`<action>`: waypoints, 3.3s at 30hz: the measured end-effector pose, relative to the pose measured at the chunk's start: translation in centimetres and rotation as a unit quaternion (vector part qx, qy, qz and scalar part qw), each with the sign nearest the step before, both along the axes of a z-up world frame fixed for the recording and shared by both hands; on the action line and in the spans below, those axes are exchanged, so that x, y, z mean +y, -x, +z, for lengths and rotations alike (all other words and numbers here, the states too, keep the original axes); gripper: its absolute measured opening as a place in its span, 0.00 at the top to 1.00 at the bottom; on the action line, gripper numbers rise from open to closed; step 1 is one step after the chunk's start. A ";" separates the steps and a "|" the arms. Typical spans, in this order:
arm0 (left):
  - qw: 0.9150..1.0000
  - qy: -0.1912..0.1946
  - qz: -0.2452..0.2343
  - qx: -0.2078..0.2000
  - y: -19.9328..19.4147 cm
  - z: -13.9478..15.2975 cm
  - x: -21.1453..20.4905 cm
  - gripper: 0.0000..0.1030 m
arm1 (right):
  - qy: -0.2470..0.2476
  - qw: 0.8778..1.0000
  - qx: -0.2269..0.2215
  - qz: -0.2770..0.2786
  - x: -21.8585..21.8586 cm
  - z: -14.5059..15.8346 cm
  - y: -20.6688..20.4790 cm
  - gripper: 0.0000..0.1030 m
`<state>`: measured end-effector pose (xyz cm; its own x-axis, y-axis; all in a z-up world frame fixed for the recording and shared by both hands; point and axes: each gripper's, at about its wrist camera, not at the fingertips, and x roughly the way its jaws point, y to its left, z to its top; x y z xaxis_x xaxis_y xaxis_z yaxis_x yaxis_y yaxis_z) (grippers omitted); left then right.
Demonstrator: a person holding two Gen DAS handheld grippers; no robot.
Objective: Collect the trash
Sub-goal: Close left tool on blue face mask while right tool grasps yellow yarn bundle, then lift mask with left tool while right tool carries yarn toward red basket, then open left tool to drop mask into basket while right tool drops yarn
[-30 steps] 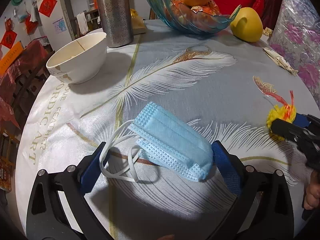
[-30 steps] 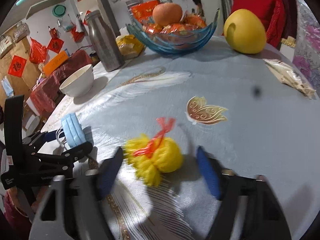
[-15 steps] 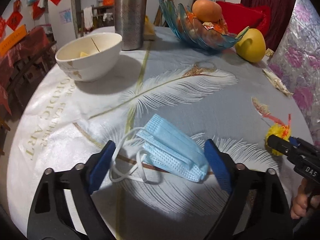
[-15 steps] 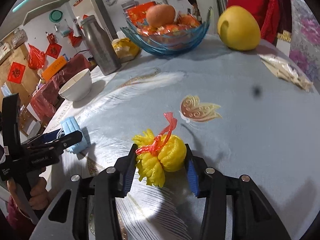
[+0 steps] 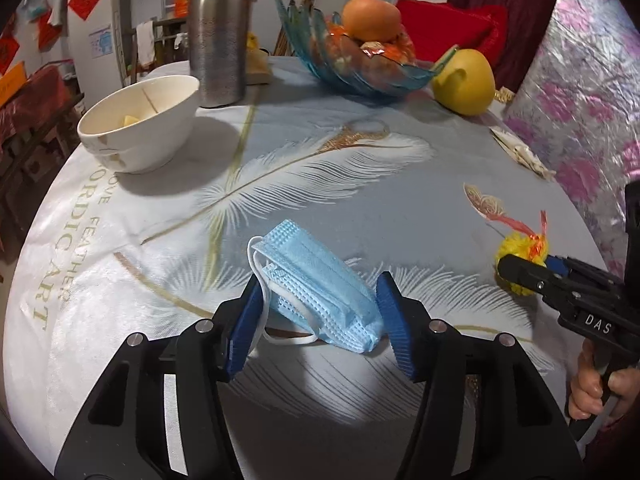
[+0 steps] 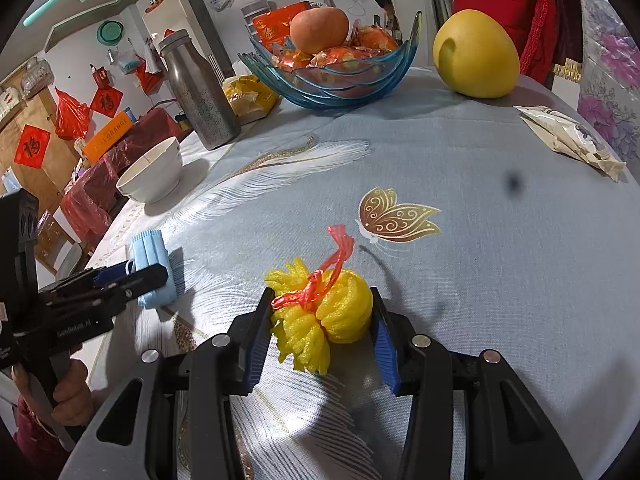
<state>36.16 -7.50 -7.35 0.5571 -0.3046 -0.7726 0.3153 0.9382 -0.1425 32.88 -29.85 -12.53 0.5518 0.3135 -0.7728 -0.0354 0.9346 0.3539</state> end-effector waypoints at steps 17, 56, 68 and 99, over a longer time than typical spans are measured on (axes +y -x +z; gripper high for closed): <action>0.998 0.010 0.001 -0.070 2.0 2.4 0.3 0.56 | 0.033 0.998 -0.045 0.007 0.8 1.6 1.1 0.58; 0.975 0.021 0.086 -0.205 29.2 13.1 13.6 0.56 | -0.083 0.965 -0.231 0.090 11.0 17.5 24.9 0.58; 0.972 -0.043 0.173 -0.153 33.3 7.9 23.1 0.55 | -0.067 0.963 -0.182 0.186 20.6 16.0 24.9 0.58; 0.960 -0.046 0.272 0.047 38.7 -10.9 41.4 0.53 | 0.015 0.910 -0.016 0.415 49.8 8.5 30.2 0.58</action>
